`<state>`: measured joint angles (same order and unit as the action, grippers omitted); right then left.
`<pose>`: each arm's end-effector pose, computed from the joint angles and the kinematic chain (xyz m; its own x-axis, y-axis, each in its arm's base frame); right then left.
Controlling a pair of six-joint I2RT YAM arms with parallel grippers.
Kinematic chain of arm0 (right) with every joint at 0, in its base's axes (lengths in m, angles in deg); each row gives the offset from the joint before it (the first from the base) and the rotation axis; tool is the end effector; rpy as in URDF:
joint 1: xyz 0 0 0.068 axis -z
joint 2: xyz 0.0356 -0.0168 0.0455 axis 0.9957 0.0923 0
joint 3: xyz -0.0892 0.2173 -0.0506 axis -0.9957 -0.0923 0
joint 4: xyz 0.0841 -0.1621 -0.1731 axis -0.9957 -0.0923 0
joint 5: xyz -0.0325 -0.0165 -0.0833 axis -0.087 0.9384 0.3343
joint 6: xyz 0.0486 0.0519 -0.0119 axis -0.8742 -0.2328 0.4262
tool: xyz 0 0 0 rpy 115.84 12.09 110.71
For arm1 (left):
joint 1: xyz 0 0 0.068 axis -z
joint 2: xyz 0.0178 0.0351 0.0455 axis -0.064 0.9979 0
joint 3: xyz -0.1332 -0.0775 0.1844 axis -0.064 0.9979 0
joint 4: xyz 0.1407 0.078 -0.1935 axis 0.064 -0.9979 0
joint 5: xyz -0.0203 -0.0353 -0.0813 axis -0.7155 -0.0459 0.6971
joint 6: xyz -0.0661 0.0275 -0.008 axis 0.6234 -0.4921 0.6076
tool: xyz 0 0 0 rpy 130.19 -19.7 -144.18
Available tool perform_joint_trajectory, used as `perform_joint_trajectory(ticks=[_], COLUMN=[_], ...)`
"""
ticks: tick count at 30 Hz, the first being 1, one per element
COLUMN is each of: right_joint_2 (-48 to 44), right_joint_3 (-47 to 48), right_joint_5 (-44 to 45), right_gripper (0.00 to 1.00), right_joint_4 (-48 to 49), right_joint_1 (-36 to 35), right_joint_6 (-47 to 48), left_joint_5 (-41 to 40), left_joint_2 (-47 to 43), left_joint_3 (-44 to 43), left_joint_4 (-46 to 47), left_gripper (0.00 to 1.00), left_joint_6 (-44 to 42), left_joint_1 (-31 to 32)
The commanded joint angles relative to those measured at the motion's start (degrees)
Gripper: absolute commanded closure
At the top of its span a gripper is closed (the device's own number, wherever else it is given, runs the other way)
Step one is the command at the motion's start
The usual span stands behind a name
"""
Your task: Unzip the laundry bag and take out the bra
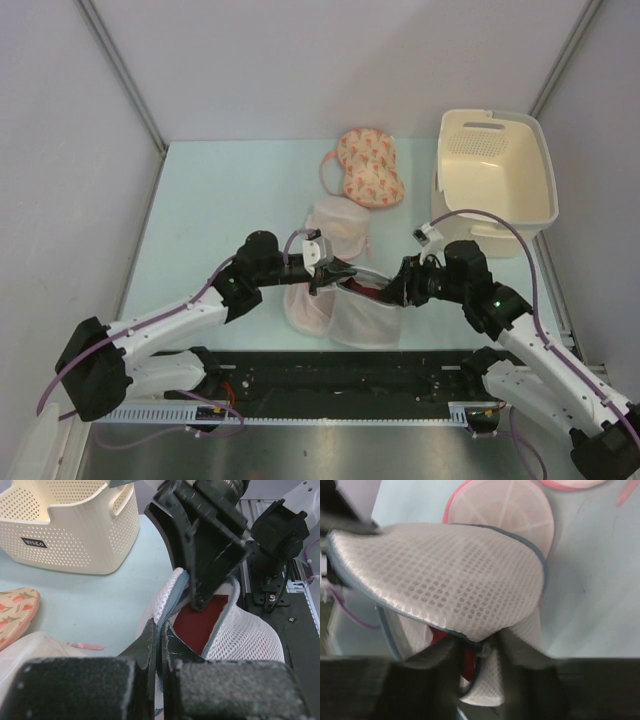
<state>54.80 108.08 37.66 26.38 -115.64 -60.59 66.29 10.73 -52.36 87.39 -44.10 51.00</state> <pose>0.1584 0.1248 0.2363 -0.7232 0.0200 -0.6904 -0.5234 0.6363 0.5667 0.1644 -0.2278 0.2613 0.0744 0.0860 -0.9935 0.9867 0.1383 0.0859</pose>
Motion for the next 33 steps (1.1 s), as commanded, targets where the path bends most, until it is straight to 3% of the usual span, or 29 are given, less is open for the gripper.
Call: perform_joint_trajectory(ticks=[1, 2, 4, 5, 7, 8, 9, 16, 19, 23, 25, 29, 33], right_joint_2=[1.7, 1.2, 0.1, -1.3, -2.7, -3.3, -4.0, -4.8, -2.8, -0.6, 0.3, 0.9, 0.1], right_joint_3=[-0.1, -0.2, 0.2, 0.6, 1.5, 2.4, 2.9, 3.8, 4.3, 4.7, 4.7, 4.9, 4.8], right_joint_5=[8.2, 9.6, 15.1, 19.1, 23.3, 27.8, 30.0, 47.8, 54.9, 63.8, 66.0, 67.9, 68.9], right_gripper=[0.87, 1.0, 1.0, 1.0, 1.0, 1.0, 1.0, 1.0, 1.0, 1.0, 1.0, 1.0, 1.0], right_joint_4=[7.8, 8.1, 7.8, 7.2, 4.6, 3.5, 2.6, -3.1, -4.1, -4.8, -4.7, -5.1, -6.2], right_joint_1=[-1.8, -1.8, -1.9, -2.0, -2.1, -2.5, -3.0, -10.8, -14.9, -19.2, -20.2, -20.7, -20.8], right_joint_6=[-1.5, -1.6, -1.8, -1.9, -1.9, -1.8, -1.8, -3.7, -6.5, -11.3, -13.1, -16.7, -17.5], left_joint_5=[1.6, 2.0, 2.6, 2.5, 3.3, 3.3, 3.5, 2.3, -2.3, -15.6, -16.6, -17.5, -14.6], left_joint_2=[0.2, 1.0, 3.5, 4.3, 6.5, 7.1, 7.4, 9.1, 11.1, 16.4, 17.4, 16.7, 18.2], left_joint_3=[-1.0, -1.7, -3.9, -4.8, -7.2, -7.9, -8.9, -13.2, -17.3, -25.2, -26.9, -23.9, -24.2], left_joint_4=[6.2, 6.4, 6.1, 5.8, 4.7, 4.2, 3.6, -0.2, -6.5, -16.6, -19.7, -16.6, -18.9], left_gripper=[0.99, 0.99, 0.99, 0.91, 0.5, 0.12, 0.02, 0.0, 0.0, 0.0, 0.0, 0.0, 0.0], left_joint_6=[1.3, 1.2, 1.4, 1.9, 3.1, 3.5, 3.8, 3.0, 3.8, 9.2, 12.5, 17.7, 16.7], left_joint_1=[-0.1, -0.1, -0.1, -0.1, -0.1, -0.1, -0.1, 1.7, 4.1, 7.6, 8.6, 9.4, 9.6])
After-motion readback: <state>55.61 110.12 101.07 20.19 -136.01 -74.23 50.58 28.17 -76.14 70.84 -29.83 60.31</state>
